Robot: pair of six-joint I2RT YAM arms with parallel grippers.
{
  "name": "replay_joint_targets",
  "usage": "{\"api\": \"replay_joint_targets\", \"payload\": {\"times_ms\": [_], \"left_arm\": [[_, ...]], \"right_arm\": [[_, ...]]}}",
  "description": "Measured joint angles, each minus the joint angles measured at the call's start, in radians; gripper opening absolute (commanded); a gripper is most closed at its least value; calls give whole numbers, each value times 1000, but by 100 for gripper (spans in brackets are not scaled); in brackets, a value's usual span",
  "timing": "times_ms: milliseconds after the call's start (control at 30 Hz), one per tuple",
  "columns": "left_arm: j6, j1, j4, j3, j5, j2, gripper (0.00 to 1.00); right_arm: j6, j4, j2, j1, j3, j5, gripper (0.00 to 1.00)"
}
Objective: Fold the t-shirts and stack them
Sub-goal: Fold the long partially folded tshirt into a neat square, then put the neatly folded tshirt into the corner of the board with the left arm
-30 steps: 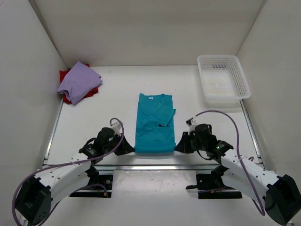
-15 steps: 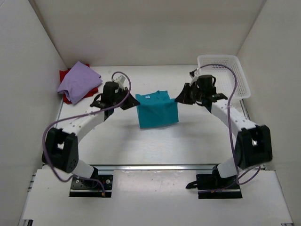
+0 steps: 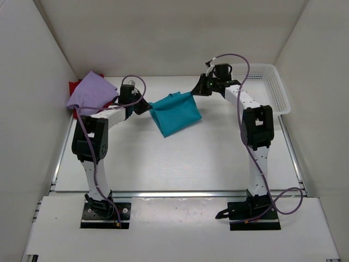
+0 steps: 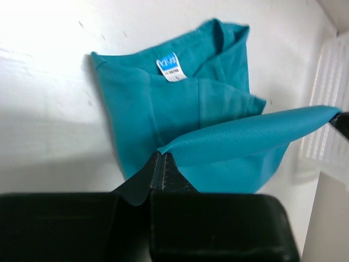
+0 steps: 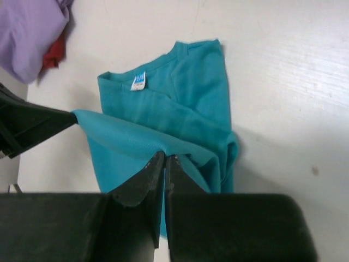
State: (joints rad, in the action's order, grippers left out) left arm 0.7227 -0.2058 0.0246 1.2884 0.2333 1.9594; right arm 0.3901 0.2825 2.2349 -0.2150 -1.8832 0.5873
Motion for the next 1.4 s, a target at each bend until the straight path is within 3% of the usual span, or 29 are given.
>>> {"api": "replay_joint_targets", "payload": {"times_ms": [100, 167, 233, 267, 300, 367, 400, 467, 500, 533, 633, 833, 967, 1100, 1233, 1400], "left_arm": [[20, 23, -29, 15, -24, 21, 2], [39, 38, -83, -10, -40, 10, 9], [61, 61, -148, -94, -63, -30, 26], [76, 79, -171, -142, -69, -51, 35], [87, 97, -183, -174, -69, -62, 55], [107, 130, -188, -193, -60, -61, 68], [114, 145, -190, -193, -53, -59, 65], [128, 169, -200, -192, -46, -60, 50], [127, 172, -209, -192, -48, -60, 45], [124, 170, -214, -192, -52, -63, 44], [97, 119, -210, -196, -67, -92, 43], [62, -51, -268, -272, -47, -174, 57], [88, -29, -319, -470, -46, -240, 61], [144, 10, -369, -584, -50, -237, 72], [187, 8, -443, -561, -45, -190, 77], [239, -11, -505, -409, -43, -33, 67]], "right_arm": [[27, 12, 130, 1, -152, 28, 6], [35, 51, 232, -1, -304, 38, 26], [44, 96, 350, -2, -512, 39, 41], [47, 122, 408, -1, -620, 43, 42], [53, 132, 452, 0, -704, 45, 42], [55, 169, 481, 0, -780, 51, 38], [50, 200, 481, 0, -796, 49, 34], [23, 263, 481, -5, -840, 33, 14], [10, 292, 480, -8, -858, 19, 8], [-3, 320, 476, -12, -871, 10, 0], [-44, 392, 463, -30, -882, -6, 0], [-142, 554, 420, -85, -858, -50, 0], [-207, 628, 282, -107, -727, -87, 3], [-261, 669, 95, -123, -645, -165, 23], [-299, 666, -78, -164, -619, -271, 33], [-312, 621, -246, -251, -473, -352, 38]]}}
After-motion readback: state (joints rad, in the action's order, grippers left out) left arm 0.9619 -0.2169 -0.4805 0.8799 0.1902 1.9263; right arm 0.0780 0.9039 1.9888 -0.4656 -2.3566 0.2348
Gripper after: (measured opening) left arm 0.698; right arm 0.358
